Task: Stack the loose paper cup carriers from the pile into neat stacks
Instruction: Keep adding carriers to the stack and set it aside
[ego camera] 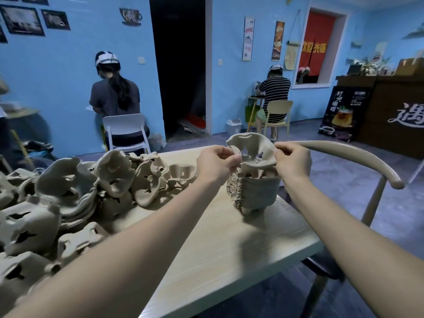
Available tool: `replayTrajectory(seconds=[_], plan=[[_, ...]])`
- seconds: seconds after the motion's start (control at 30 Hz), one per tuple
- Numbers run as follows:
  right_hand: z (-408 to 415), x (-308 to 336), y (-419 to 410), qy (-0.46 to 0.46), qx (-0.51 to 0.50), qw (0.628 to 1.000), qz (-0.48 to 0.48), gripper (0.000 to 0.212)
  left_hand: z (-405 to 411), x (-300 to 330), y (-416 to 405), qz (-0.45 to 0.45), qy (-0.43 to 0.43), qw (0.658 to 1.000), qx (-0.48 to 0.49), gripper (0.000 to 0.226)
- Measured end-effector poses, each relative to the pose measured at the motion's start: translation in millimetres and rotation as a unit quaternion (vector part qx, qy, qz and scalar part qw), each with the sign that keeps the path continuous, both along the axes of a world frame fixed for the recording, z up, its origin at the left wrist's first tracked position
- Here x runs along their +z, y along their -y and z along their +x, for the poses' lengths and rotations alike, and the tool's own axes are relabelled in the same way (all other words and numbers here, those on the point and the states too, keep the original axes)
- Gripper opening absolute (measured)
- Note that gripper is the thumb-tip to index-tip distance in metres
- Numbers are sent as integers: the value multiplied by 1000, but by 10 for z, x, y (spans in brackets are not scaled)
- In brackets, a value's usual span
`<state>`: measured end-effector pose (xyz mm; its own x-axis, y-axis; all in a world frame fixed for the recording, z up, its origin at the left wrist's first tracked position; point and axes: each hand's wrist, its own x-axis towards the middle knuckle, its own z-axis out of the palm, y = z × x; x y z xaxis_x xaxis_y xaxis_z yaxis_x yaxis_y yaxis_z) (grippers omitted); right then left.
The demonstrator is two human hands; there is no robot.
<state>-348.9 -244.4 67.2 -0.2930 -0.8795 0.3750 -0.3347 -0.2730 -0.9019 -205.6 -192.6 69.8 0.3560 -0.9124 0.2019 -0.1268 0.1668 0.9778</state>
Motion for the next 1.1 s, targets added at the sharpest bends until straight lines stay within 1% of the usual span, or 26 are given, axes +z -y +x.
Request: replayTrajectory(seconds=[0.17, 0.3, 0.4, 0.53, 0.7, 0.8, 0.93, 1.03, 1.1], plan=[[-81, -94, 73, -11, -25, 1000, 11, 20, -81, -97, 112, 7, 56, 998, 22, 13], [-110, -166, 90, -33, -23, 999, 34, 22, -87, -169, 129, 22, 119, 991, 59, 16], [-118, -214, 71, -51, -18, 998, 41, 22, -84, -222, 123, 26, 140, 988, 66, 19], [-110, -259, 48, -57, -22, 997, 51, 21, -105, -281, 128, 14, 170, 983, 72, 15], [-99, -255, -30, -103, 4, 993, 57, 24, -90, -317, 143, 31, 236, 968, 83, 11], [-115, -277, -55, -126, 20, 991, 45, 26, -63, -331, 111, 17, 241, 968, 72, 11], [-56, -306, -79, -178, 16, 984, 12, 24, 55, -357, 5, -2, 258, 964, 63, 22], [78, -276, -133, -219, 28, 975, -16, 28, 220, -409, -78, 8, 266, 961, 70, 23], [197, -249, -212, -237, 50, 970, -33, 27, 352, -471, -158, 13, 273, 959, 72, 21]])
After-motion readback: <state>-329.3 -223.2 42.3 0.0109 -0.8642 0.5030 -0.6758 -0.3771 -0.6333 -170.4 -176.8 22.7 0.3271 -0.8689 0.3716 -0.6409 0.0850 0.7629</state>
